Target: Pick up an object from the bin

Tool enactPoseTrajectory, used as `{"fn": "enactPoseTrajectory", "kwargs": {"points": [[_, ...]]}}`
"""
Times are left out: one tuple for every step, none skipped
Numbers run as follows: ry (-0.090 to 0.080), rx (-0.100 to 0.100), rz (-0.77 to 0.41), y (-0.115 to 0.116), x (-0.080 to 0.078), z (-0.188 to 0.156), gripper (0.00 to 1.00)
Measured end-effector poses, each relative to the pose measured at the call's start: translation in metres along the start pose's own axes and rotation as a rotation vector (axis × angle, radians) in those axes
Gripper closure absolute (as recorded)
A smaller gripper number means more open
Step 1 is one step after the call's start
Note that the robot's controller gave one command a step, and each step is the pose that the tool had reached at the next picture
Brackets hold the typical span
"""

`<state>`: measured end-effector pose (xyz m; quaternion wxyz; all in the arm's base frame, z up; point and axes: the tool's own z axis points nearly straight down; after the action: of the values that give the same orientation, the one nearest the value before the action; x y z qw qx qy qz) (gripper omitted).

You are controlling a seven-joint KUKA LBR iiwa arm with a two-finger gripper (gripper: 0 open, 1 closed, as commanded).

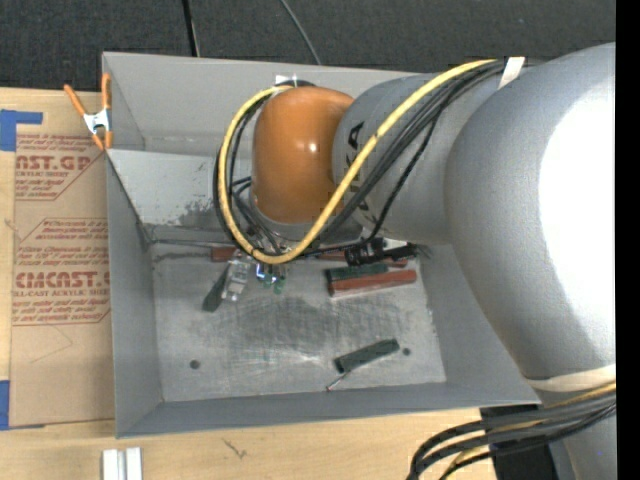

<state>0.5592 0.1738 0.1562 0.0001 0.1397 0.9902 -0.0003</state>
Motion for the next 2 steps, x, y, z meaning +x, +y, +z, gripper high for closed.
{"fn": "enactPoseTrajectory", "kwargs": {"points": [[0.000, -0.002, 0.059, 0.002, -0.005, 0.014, 1.00], [0.001, 0.001, 0.017, 0.008, 0.010, 0.002, 1.00]]}}
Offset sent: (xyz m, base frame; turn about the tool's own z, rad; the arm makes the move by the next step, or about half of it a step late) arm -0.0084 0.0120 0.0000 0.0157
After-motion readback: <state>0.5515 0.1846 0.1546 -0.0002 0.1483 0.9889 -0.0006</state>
